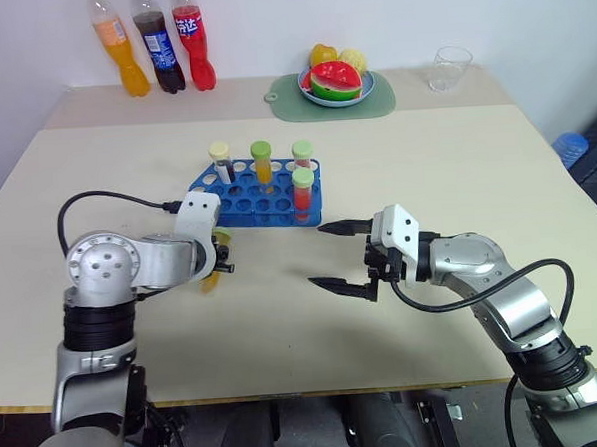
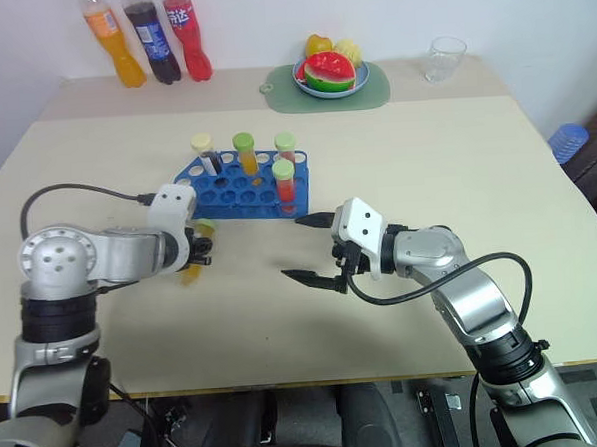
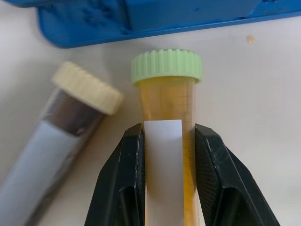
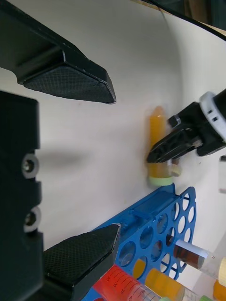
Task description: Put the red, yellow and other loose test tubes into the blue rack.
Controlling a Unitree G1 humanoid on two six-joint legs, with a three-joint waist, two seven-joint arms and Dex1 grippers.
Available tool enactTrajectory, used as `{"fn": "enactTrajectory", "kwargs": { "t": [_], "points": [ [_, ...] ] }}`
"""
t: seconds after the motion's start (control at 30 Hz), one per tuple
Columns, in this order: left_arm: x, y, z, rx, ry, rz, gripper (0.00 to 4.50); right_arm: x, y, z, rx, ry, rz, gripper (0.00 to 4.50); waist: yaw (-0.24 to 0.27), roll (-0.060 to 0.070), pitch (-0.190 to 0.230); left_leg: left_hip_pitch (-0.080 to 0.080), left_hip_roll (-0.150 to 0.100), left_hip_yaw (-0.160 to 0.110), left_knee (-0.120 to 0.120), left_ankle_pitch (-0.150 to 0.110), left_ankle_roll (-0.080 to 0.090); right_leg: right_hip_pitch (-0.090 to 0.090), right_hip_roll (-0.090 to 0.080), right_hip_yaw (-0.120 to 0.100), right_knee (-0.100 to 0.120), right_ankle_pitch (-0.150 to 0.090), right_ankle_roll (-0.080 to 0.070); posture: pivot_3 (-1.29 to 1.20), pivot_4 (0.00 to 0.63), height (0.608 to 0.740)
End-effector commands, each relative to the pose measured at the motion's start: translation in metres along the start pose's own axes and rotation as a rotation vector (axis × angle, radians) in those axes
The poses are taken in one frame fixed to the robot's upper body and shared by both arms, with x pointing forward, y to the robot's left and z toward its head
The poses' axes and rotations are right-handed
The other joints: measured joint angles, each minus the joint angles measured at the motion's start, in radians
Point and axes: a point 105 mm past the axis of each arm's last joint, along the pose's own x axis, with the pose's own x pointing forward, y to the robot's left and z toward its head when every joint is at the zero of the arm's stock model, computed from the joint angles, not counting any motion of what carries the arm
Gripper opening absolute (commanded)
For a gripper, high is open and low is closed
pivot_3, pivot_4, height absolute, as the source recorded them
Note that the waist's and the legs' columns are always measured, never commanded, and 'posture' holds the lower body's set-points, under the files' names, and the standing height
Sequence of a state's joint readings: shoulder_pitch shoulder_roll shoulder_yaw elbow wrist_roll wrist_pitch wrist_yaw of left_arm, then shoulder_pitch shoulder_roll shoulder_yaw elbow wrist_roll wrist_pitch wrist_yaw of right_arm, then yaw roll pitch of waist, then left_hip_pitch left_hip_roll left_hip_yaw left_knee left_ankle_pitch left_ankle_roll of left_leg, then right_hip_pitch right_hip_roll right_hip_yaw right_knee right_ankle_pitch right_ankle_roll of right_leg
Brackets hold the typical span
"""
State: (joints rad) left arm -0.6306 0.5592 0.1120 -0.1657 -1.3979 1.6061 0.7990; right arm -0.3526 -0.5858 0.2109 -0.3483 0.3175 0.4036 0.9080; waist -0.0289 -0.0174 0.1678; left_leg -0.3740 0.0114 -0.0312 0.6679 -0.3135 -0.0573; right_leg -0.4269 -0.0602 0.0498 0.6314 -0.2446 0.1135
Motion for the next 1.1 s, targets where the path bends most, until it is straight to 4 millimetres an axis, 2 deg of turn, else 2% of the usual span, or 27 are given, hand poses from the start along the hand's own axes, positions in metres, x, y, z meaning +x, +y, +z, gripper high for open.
{"fn": "enactTrajectory", "kwargs": {
  "t": [0.03,0.13,0.17,0.23,0.33,0.5,0.63,0.73,1.1],
  "points": [
    [-0.033,-0.010,0.019,0.111,-0.151,-0.102,0.82,0.000,0.001,0.006,-0.030,-0.025,-0.005,4.50,0.006,-0.001,0.000,0.000,0.000,0.000,0.000,0.000,0.000,0.000,0.000,0.000,0.000,0.000,0.000,0.00,0.150,0.734],
    [-0.072,-0.023,0.044,0.214,-0.469,-0.169,0.82,0.000,0.001,0.002,-0.024,-0.017,-0.011,4.50,0.011,-0.001,0.001,-0.001,0.000,0.002,-0.001,0.001,-0.002,-0.001,0.000,0.000,-0.001,0.000,0.000,0.00,0.150,0.734],
    [-0.077,-0.020,0.052,0.232,-0.563,-0.137,0.82,0.000,-0.001,0.001,-0.017,-0.020,-0.023,4.50,0.013,-0.001,0.001,-0.001,0.000,0.003,-0.001,0.001,-0.002,-0.001,0.000,0.000,-0.002,0.000,0.000,0.00,0.150,0.734],
    [-0.084,-0.013,0.071,0.144,-0.785,-0.104,0.82,0.002,-0.005,-0.001,0.002,-0.026,-0.055,4.50,0.016,0.001,0.000,-0.001,0.000,0.004,-0.001,0.001,-0.003,0.000,0.000,0.000,-0.002,0.000,-0.001,0.00,0.150,0.734],
    [-0.078,-0.021,0.083,0.173,-0.985,-0.068,0.82,0.006,-0.008,-0.005,0.021,-0.033,-0.092,4.50,0.023,-0.001,0.000,0.000,0.000,0.004,0.000,0.002,-0.003,0.002,0.001,-0.001,-0.003,0.000,-0.001,0.00,0.150,0.734],
    [-0.053,-0.046,0.099,0.185,-1.228,-0.007,0.82,0.011,-0.008,-0.011,0.050,-0.038,-0.124,4.50,0.028,-0.002,0.000,0.000,-0.001,0.004,0.000,-0.001,0.003,0.003,0.001,0.000,-0.003,0.000,-0.001,0.00,0.150,0.734],
    [-0.028,-0.050,0.100,0.157,-1.322,0.058,0.82,0.011,-0.009,-0.012,0.062,-0.044,-0.153,4.50,0.020,-0.001,0.000,0.000,0.000,0.004,0.000,-0.002,0.004,0.002,0.001,0.000,-0.004,0.000,0.000,0.00,0.150,0.734],
    [-0.013,-0.057,0.098,0.131,-1.357,0.040,0.82,0.010,-0.011,-0.011,0.058,-0.046,-0.179,4.50,0.019,-0.001,0.000,0.000,0.000,0.004,0.000,-0.002,0.005,0.002,0.001,-0.001,-0.003,0.000,0.000,0.00,0.150,0.734],
    [0.017,-0.067,0.093,0.084,-1.371,-0.037,0.82,0.003,-0.012,-0.009,0.061,-0.044,-0.219,4.50,0.018,-0.001,0.000,0.000,0.000,0.004,0.001,-0.003,0.006,0.002,0.001,-0.001,-0.002,0.000,0.000,0.00,0.150,0.734]
  ]
}}
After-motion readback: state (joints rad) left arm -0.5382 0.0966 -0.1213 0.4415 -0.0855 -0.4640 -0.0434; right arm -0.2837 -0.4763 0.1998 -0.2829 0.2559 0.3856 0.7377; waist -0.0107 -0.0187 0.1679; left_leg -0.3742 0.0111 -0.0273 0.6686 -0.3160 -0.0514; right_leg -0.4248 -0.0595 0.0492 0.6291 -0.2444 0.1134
